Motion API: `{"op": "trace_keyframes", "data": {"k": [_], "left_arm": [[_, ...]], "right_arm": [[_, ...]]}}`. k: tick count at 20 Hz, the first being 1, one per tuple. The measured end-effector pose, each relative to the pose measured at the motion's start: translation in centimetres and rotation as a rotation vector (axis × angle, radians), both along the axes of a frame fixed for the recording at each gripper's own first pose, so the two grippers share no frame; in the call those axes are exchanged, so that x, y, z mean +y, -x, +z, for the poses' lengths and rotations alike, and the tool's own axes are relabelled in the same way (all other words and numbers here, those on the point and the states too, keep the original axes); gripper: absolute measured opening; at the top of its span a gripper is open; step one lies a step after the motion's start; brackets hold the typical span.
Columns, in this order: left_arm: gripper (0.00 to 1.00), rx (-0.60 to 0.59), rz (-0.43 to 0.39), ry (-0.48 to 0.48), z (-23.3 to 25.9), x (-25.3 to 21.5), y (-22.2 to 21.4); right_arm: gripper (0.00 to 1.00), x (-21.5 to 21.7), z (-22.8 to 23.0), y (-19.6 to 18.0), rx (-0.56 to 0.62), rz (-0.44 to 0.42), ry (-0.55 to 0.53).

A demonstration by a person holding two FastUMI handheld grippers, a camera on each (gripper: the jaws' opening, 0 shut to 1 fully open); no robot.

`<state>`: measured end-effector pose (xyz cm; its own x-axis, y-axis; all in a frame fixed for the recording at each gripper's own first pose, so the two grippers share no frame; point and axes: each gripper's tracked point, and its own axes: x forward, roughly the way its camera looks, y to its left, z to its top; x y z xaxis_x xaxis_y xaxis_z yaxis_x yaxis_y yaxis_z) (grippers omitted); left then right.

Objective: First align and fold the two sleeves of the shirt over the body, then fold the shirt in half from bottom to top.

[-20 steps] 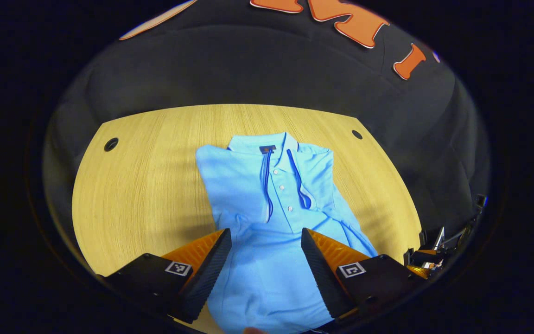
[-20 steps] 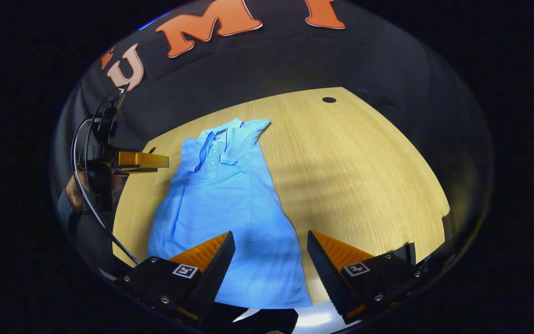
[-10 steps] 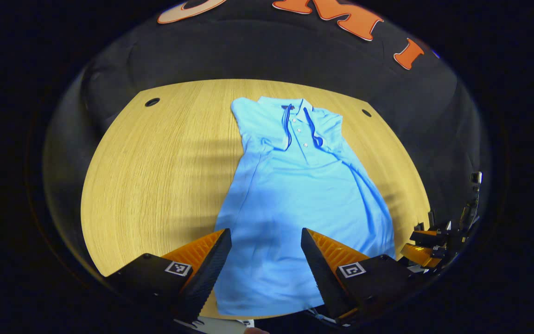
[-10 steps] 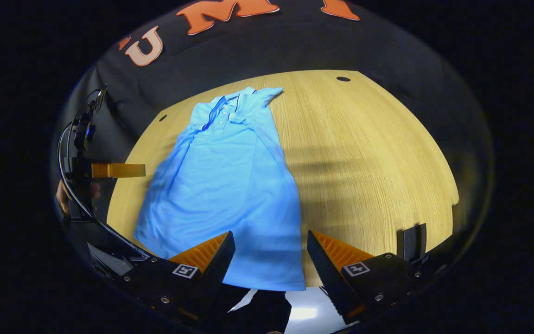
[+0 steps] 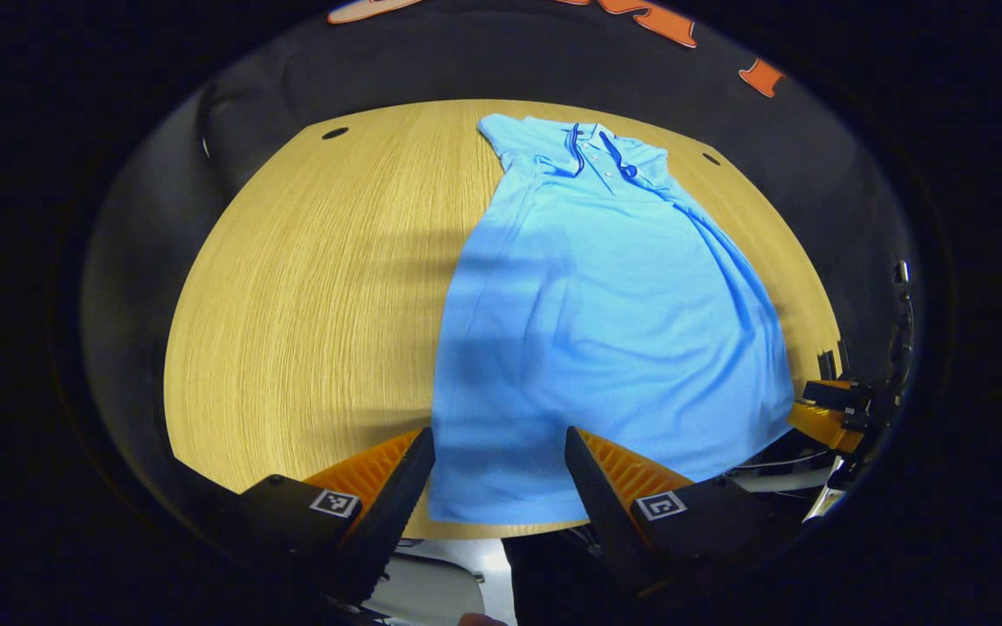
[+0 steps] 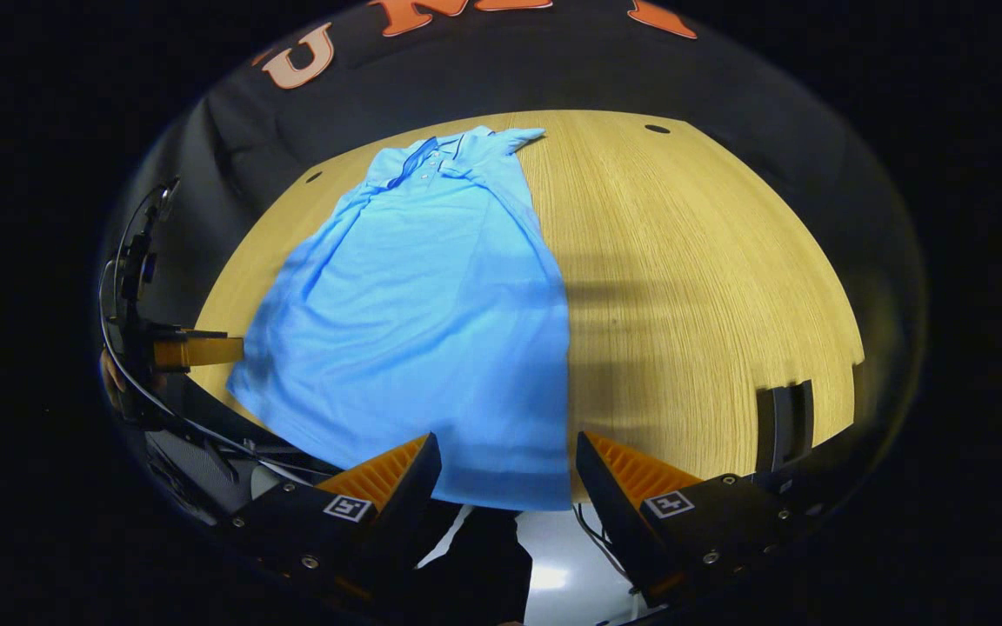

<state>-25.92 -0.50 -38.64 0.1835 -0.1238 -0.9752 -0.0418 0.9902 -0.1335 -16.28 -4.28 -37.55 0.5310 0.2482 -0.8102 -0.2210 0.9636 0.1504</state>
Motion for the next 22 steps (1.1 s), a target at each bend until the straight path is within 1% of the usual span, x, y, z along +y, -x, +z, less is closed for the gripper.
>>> {"op": "trace_keyframes", "data": {"k": [2, 6, 10, 11, 12, 13, 14, 15, 16, 17, 18, 19, 20, 21, 22], "left_arm": [[1.00, 0.016, 0.007, -0.011, -0.5, 0.4, 1.3], [0.99, 0.053, -0.008, -0.053, -1.9, 1.6, 3.9], [0.99, 0.038, -0.017, -0.068, -2.1, 1.6, 3.8], [0.99, 0.031, -0.001, -0.072, -2.2, 1.4, 3.5], [0.99, 0.023, 0.008, -0.075, -2.1, 1.1, 3.5], [0.99, 0.013, 0.000, -0.075, -2.2, 0.6, 3.6], [1.00, -0.005, -0.007, -0.074, -2.1, 0.1, 3.3], [0.87, -0.008, -0.003, -0.074, -2.1, -0.3, 3.2], [0.74, -0.007, 0.009, -0.066, -2.0, -0.8, 3.1], [0.55, -0.005, 0.014, -0.056, -2.1, -1.4, 2.8], [0.36, -0.013, 0.026, -0.043, -2.1, -2.0, 2.3], [0.17, -0.011, 0.039, -0.042, -2.2, -2.2, 2.3], [0.14, -0.011, 0.035, -0.030, -2.2, -2.8, 2.1], [0.09, -0.011, 0.039, -0.015, -2.0, -3.2, 2.1], [0.07, -0.018, 0.044, -0.011, -1.8, -3.5, 1.9]], "right_arm": [[0.98, -0.1, -0.5, 0.3, 0.004, 0.006, 0.015], [0.97, 0.0, -1.6, 0.8, 0.015, 0.013, 0.035], [0.95, -0.4, -1.8, 0.4, -0.006, 0.011, 0.071], [0.93, -0.9, -1.9, 0.1, -0.025, 0.005, 0.098], [0.85, -1.3, -2.0, -0.3, -0.040, -0.014, 0.132], [0.79, -1.3, -1.9, -0.5, -0.054, -0.034, 0.131], [0.66, -1.3, -1.9, -1.0, -0.053, -0.049, 0.131], [0.61, -1.3, -1.9, -1.7, -0.057, -0.075, 0.126], [0.44, -1.5, -1.8, -2.1, -0.063, -0.104, 0.116], [0.32, -1.5, -1.7, -2.5, -0.055, -0.134, 0.094], [0.13, -1.4, -1.8, -2.5, -0.044, -0.138, 0.078], [0.11, -1.4, -1.8, -2.5, -0.036, -0.138, 0.066], [0.06, -1.4, -1.7, -2.6, -0.025, -0.144, 0.047], [0.04, -1.4, -1.6, -2.5, -0.003, -0.163, 0.016], [0.02, -1.2, -1.5, -2.4, 0.016, -0.190, -0.027]]}}
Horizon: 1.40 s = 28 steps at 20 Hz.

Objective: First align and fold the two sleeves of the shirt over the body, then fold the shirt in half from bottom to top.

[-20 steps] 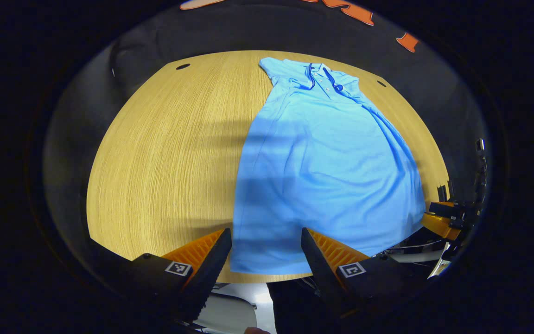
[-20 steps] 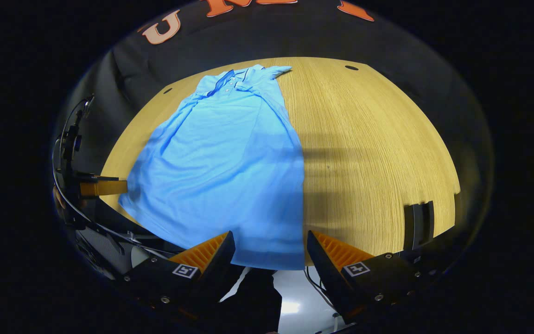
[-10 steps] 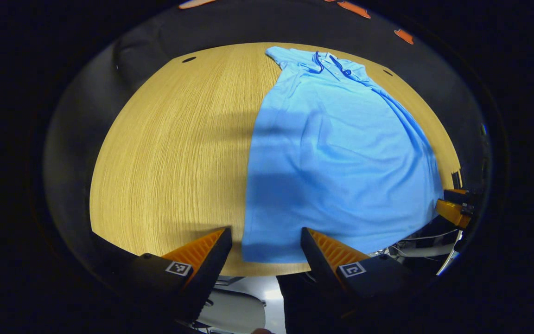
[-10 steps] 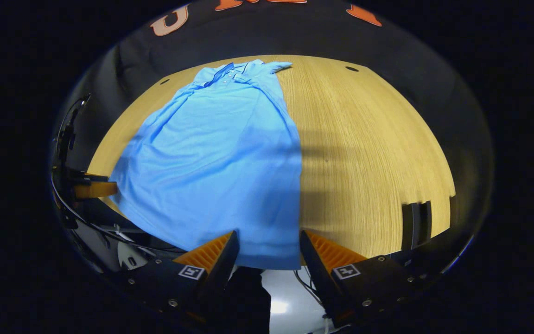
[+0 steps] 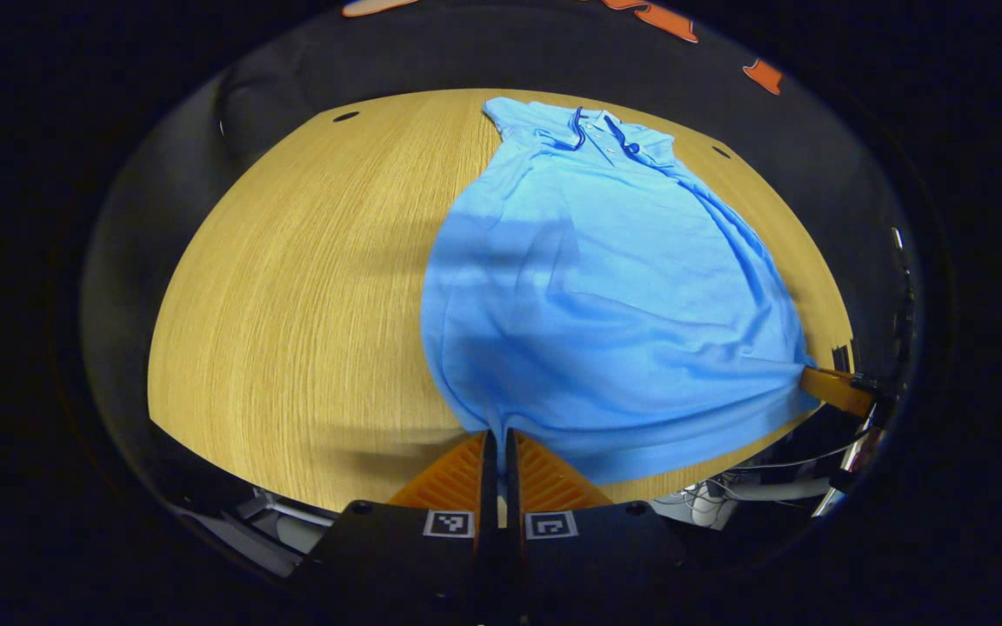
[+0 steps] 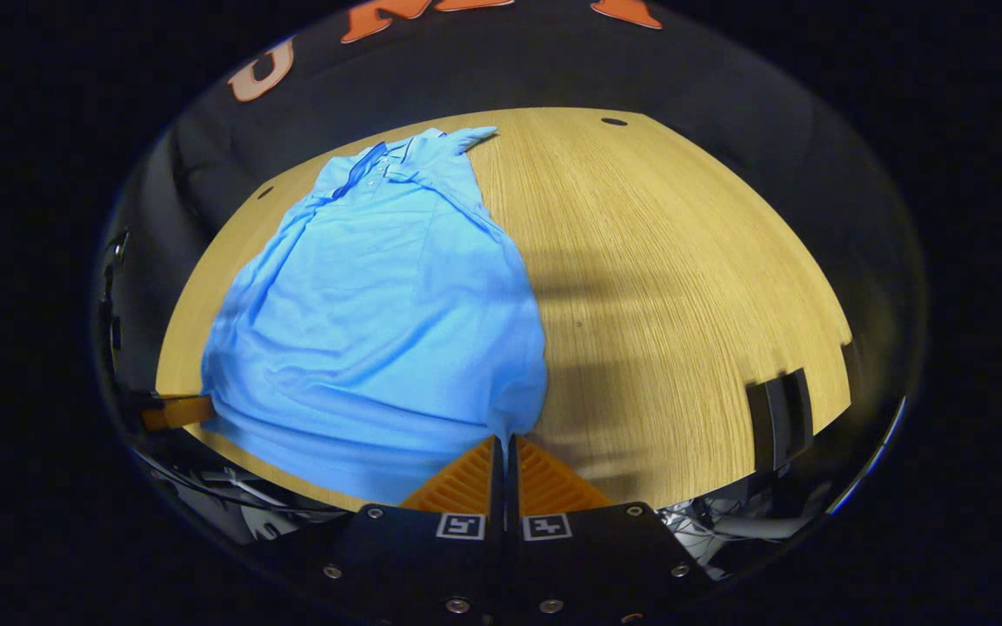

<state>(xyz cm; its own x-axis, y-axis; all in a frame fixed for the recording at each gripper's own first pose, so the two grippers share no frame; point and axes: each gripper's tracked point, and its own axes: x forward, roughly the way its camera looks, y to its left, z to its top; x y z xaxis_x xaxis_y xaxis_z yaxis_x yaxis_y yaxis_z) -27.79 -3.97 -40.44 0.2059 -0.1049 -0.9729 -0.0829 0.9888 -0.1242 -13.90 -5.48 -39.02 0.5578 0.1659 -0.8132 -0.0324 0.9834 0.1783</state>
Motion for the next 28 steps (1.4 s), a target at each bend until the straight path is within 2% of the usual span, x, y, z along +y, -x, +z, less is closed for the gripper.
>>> {"op": "trace_keyframes", "data": {"k": [2, 8, 14, 20, 28], "left_arm": [[0.06, -0.040, 0.000, 0.000, 1.5, -0.2, -0.9], [0.06, -0.148, 0.026, 0.026, 6.6, -0.9, -4.1], [0.06, -0.223, -0.017, 0.014, 10.2, -0.7, -6.5], [0.06, -0.278, -0.048, 0.022, 11.5, -0.4, -11.3], [0.06, -0.316, -0.091, 0.027, 11.2, 0.5, -18.8]], "right_arm": [[0.01, 0.3, 1.1, -0.2, 0.002, -0.015, -0.062], [0.01, 0.6, 5.8, -0.8, -0.060, 0.043, -0.111], [0.01, 0.6, 9.7, -2.4, -0.091, 0.068, -0.146], [0.01, 1.0, 13.4, -5.8, -0.144, 0.085, -0.128], [0.01, 2.6, 16.9, -13.0, -0.181, 0.109, -0.087]]}}
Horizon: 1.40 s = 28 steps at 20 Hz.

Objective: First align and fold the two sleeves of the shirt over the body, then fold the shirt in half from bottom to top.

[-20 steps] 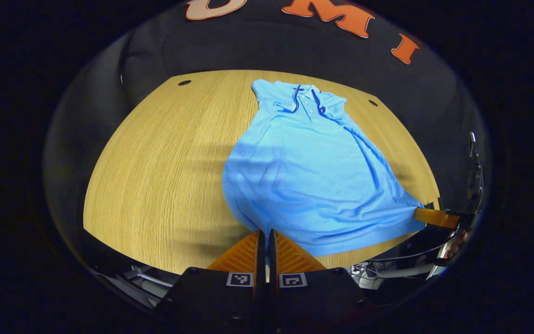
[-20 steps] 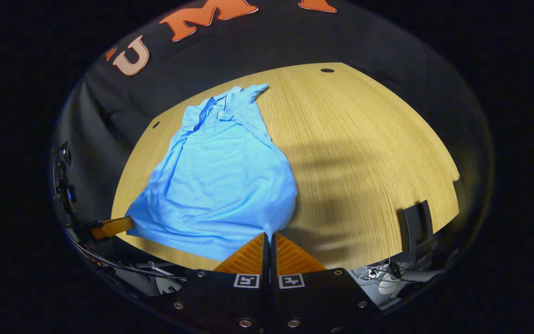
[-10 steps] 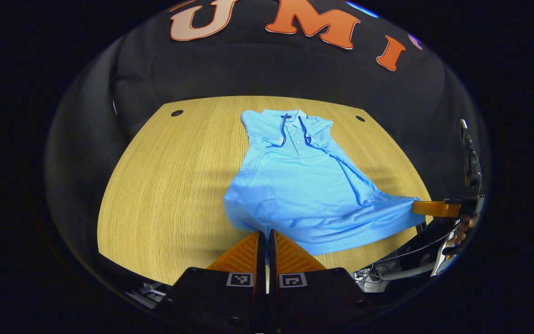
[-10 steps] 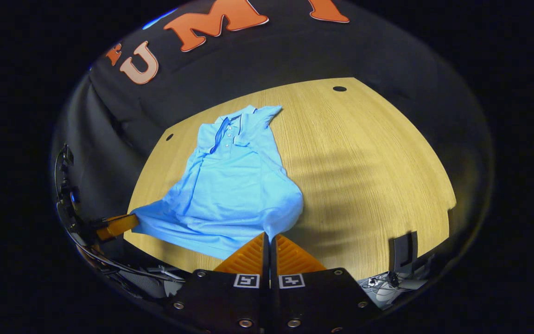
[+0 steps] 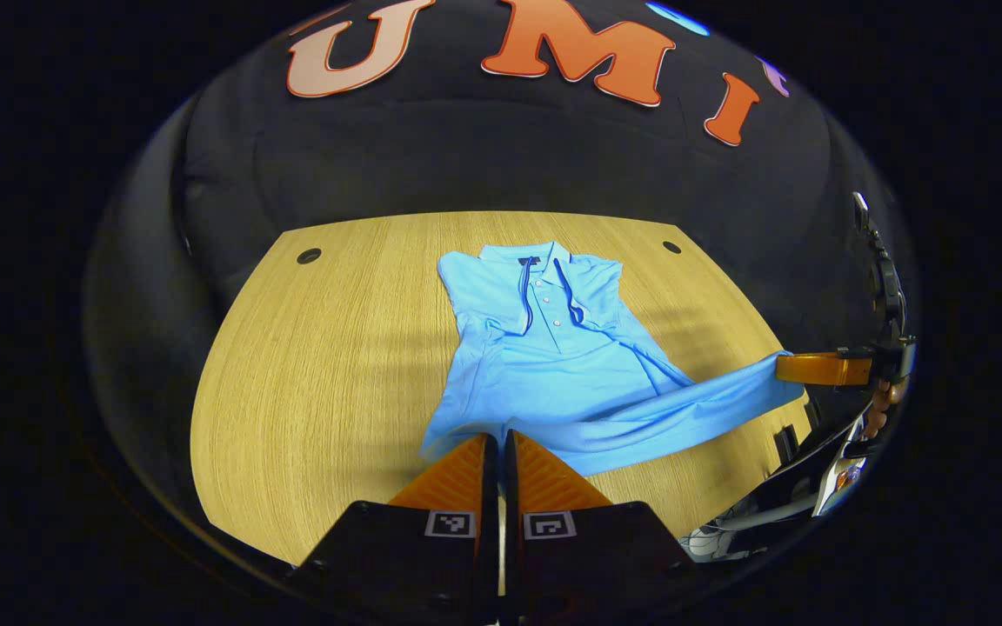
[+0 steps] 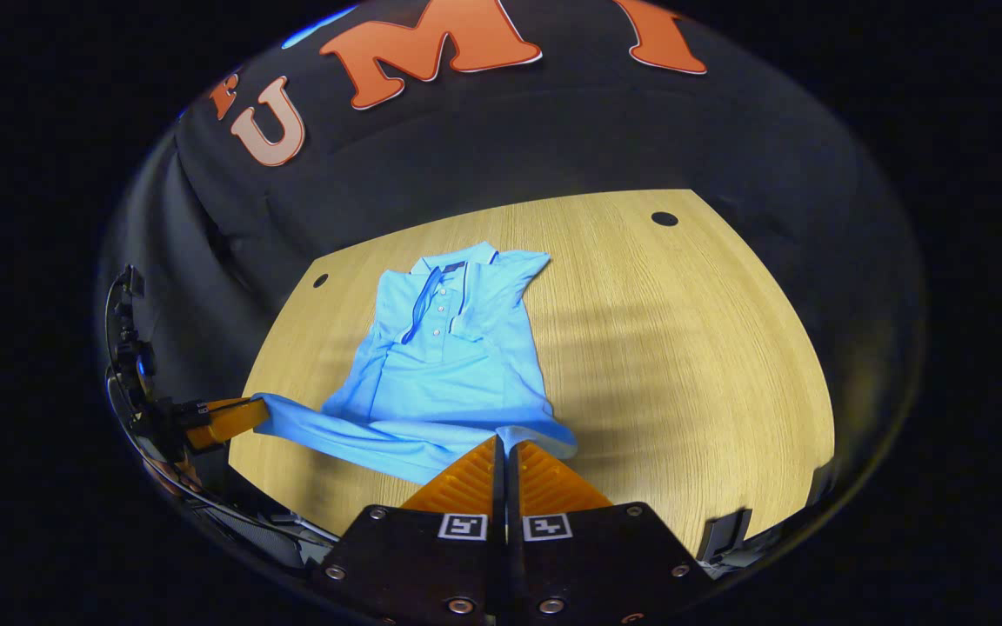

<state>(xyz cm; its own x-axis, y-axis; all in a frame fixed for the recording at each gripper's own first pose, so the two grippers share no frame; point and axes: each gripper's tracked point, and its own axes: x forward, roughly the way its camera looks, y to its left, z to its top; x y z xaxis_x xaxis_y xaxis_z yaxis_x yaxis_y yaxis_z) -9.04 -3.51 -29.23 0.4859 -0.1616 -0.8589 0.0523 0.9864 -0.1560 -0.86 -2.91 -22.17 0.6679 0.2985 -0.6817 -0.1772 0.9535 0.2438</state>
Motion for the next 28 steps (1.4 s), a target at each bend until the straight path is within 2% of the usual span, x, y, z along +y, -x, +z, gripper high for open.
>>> {"op": "trace_keyframes", "data": {"k": [8, 15, 24, 28], "left_arm": [[0.06, 0.000, -0.021, 0.018, -2.7, 1.4, -8.2], [0.06, 0.000, -0.077, -0.012, -6.5, 3.3, -15.9], [0.06, -0.027, -0.062, 0.019, -11.8, 4.9, -25.5], [0.06, -0.011, -0.039, 0.038, -13.9, 5.3, -28.1]], "right_arm": [[0.01, 1.1, -0.4, -8.3, 0.039, -0.031, -0.004], [0.01, 1.1, -1.2, -16.2, 0.062, -0.037, 0.024], [0.01, 1.3, -2.5, -26.1, 0.085, -0.076, 0.005], [0.01, 1.8, -2.2, -29.1, 0.099, -0.109, -0.058]]}}
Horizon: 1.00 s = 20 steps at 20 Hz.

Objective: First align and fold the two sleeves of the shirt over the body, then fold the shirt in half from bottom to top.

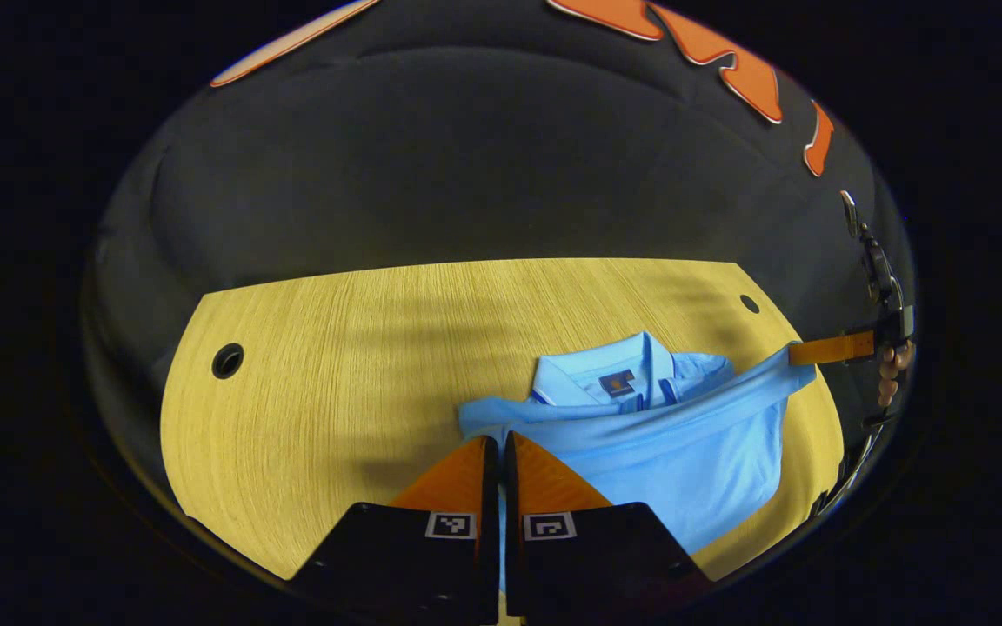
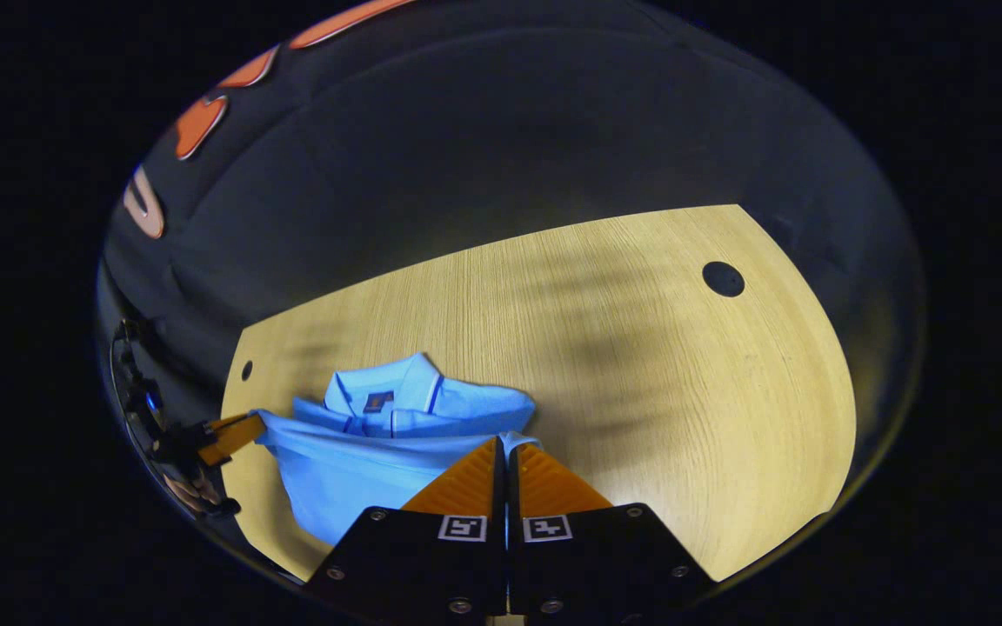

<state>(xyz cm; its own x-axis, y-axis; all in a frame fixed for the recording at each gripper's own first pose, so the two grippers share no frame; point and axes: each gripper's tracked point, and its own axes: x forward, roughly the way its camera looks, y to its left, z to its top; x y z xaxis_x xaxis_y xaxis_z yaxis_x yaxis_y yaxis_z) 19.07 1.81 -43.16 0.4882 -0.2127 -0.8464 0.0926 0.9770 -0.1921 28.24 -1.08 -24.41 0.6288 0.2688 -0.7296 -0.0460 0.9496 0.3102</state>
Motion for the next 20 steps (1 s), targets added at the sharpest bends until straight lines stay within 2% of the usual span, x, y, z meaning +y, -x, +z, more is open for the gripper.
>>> {"op": "trace_keyframes", "data": {"k": [2, 6, 7, 8, 9, 11, 12, 13, 14, 15, 16, 20], "left_arm": [[0.05, 0.000, -0.002, -0.008, -0.8, 0.1, -1.1], [0.09, 0.003, 0.016, -0.006, -1.8, 0.0, -2.6], [0.17, 0.007, 0.025, -0.001, -1.7, 0.0, -2.7], [0.19, -0.008, 0.037, 0.008, -1.2, 0.0, -2.9], [0.35, -0.024, 0.044, 0.030, -0.7, -0.4, -3.0], [0.67, -0.058, 0.061, 0.051, 1.2, -0.4, -2.8], [0.78, -0.068, 0.064, 0.052, 2.1, -0.5, -2.5], [0.89, -0.086, 0.069, 0.043, 3.2, -0.3, -2.4], [0.94, -0.105, 0.069, 0.031, 4.3, -0.2, -2.2], [1.00, -0.127, 0.071, 0.014, 5.3, -0.2, -2.0], [0.99, -0.149, 0.072, 0.004, 6.7, -0.3, -1.7], [0.99, -0.250, 0.072, -0.012, 12.1, -1.7, 0.5]], "right_arm": [[0.01, 0.2, -0.1, -1.7, -0.012, -0.013, -0.005], [0.02, 0.7, -0.5, -4.1, -0.013, -0.065, -0.048], [0.02, 0.6, -0.3, -4.2, -0.013, -0.078, -0.060], [0.06, 0.3, 0.1, -4.1, -0.018, -0.086, -0.064], [0.12, -0.2, 0.6, -4.3, -0.037, -0.090, -0.056], [0.30, 0.1, 1.6, -4.2, -0.081, -0.074, -0.044], [0.45, 0.2, 2.3, -3.6, -0.102, -0.061, -0.041], [0.52, -0.1, 3.1, -3.1, -0.123, -0.053, -0.031], [0.65, -0.2, 4.0, -2.5, -0.145, -0.049, -0.022], [0.66, -0.6, 4.9, -1.9, -0.166, -0.050, -0.015], [0.78, -0.8, 5.7, -1.2, -0.192, -0.052, -0.008], [0.90, -2.2, 8.7, 2.9, -0.284, -0.066, 0.026]]}}
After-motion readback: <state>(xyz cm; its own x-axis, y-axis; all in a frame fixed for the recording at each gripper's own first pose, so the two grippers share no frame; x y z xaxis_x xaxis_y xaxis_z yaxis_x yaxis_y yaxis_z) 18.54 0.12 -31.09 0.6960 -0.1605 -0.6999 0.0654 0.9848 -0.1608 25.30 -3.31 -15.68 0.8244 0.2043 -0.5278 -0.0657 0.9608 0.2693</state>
